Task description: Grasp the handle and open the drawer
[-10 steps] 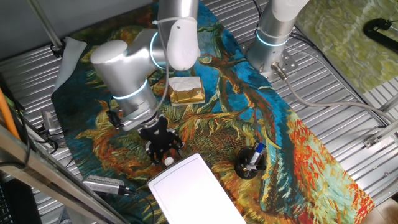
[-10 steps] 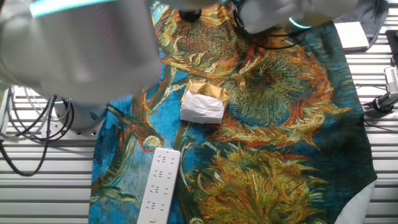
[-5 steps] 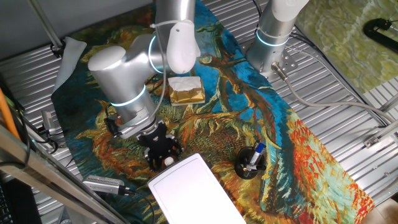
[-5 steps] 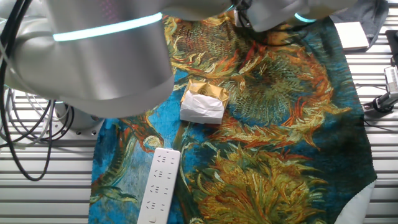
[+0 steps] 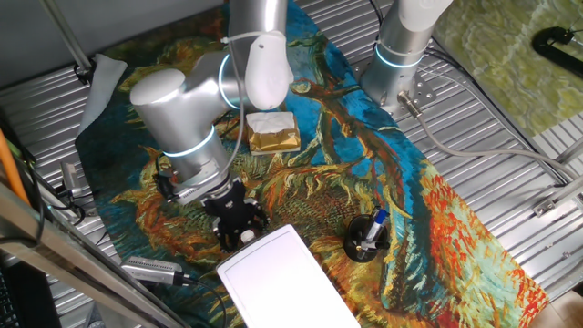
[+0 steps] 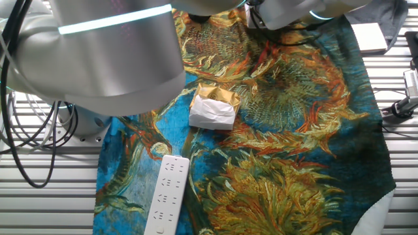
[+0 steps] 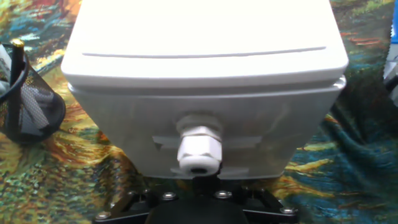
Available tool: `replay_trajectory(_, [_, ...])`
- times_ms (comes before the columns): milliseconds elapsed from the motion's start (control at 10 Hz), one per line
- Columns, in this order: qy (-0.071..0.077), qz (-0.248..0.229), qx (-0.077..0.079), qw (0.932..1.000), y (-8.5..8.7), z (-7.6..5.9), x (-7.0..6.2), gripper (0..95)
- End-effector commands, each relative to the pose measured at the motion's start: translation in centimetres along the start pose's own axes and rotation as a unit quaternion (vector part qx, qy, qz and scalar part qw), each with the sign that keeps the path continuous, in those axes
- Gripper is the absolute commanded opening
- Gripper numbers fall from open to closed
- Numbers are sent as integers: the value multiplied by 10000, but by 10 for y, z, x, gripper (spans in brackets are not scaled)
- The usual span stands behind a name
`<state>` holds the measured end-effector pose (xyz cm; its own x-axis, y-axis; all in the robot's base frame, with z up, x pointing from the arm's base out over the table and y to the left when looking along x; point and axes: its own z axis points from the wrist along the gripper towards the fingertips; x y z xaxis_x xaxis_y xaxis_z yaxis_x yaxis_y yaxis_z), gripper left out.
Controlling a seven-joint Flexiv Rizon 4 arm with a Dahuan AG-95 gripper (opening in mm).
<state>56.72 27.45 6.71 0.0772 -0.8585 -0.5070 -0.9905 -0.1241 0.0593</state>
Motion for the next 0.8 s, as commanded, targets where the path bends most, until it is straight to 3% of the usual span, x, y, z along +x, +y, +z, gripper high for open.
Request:
replay_trajectory(100, [11, 46, 17, 10000, 0, 2, -2, 570])
replay_trajectory(800, [8, 118, 162, 9998, 0, 2, -3, 570])
